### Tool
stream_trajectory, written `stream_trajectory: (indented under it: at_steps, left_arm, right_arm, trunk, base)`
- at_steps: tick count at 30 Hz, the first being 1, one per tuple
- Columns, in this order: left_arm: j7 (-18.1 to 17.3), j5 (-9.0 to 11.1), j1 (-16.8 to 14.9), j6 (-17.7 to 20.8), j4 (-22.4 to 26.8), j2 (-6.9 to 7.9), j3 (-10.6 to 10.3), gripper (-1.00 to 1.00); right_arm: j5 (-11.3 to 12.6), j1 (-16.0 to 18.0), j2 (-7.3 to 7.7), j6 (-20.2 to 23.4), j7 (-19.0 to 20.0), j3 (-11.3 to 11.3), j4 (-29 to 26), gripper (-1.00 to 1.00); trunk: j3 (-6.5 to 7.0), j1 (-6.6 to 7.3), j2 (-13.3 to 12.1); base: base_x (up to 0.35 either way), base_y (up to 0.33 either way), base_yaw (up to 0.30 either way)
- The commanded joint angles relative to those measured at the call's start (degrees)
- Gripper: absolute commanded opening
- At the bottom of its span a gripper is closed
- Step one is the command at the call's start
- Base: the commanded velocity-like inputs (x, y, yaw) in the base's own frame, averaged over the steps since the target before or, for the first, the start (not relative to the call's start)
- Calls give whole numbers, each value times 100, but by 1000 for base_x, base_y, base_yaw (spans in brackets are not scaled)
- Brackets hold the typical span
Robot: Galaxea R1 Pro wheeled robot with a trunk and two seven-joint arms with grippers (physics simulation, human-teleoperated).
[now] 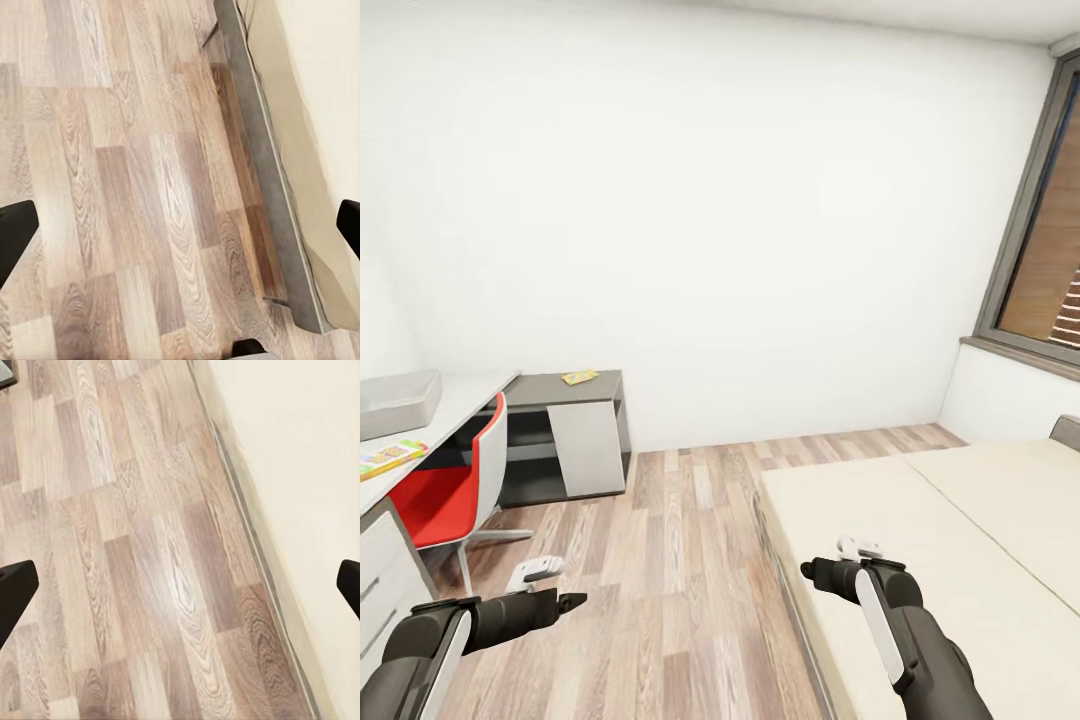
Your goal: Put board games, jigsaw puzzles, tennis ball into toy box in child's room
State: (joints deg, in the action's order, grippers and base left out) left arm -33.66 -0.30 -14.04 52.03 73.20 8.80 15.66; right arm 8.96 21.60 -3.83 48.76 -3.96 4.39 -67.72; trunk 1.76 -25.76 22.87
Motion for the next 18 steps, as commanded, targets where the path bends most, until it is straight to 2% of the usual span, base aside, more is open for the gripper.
stream_trajectory:
  at_steps: [1, 5, 12, 18]
  left_arm:
    - [-27, -5, -3, 35, 2, -1, 8, 100]
    - [-27, -5, -3, 35, 2, -1, 4, 100]
    - [-25, -5, -3, 35, 2, -5, -1, 100]
    - [-26, -5, -3, 28, 2, -6, -1, 100]
  right_arm:
    - [58, 2, -4, 18, -42, 9, -4, 100]
    - [60, 2, -5, 13, -41, 9, -4, 100]
    - [61, 2, -4, 11, -42, 9, -4, 100]
    - [62, 2, -3, 11, -37, 9, 3, 100]
  trunk:
    - [-3, -2, 5]
    - [-3, -2, 5]
    - [-3, -2, 5]
    - [-3, -2, 5]
  base:
    - [-13, 0, 8]
    - [-6, -56, 52]
    - [-1, -164, 209]
    - [0, -28, 55]
